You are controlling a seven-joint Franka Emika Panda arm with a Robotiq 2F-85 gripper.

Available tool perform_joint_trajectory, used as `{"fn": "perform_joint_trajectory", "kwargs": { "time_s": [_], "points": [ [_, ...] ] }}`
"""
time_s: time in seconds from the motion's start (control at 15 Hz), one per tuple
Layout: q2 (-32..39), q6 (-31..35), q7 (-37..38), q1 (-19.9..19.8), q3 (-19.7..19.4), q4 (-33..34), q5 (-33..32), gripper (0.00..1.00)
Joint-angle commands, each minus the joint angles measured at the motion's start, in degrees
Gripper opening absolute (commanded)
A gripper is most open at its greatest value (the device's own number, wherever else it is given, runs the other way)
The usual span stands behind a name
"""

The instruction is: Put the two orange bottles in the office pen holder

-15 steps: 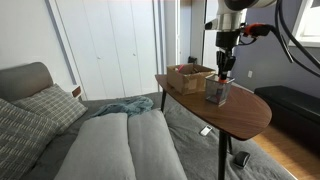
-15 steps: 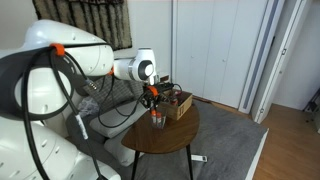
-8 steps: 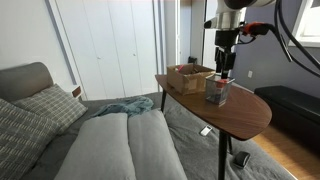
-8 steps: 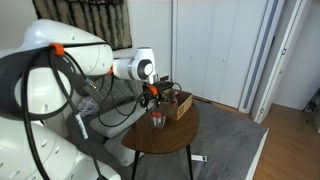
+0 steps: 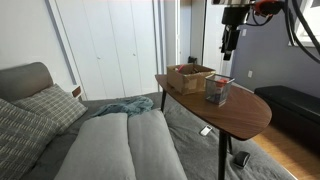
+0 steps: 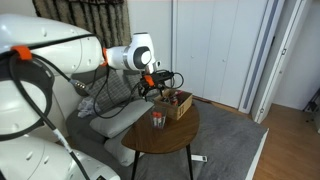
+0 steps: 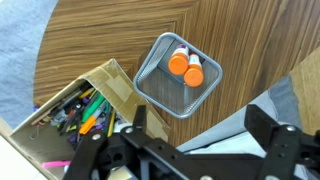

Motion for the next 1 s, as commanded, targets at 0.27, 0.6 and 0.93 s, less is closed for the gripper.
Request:
{"fn": "perform_joint_trajectory", "kwargs": {
  "time_s": [0.27,0.6,0.93],
  "points": [
    [-4.85,-3.33,22.96,-2.25,1.85,1.05,-0.90,1.00],
    [-5.20,-5.66,31.31,-2.71,2.76,1.39,-1.19,1.00],
    [-4.37,-3.74,28.56,-1.57,1.55,0.84,-0.23,1.00]
  ]
}}
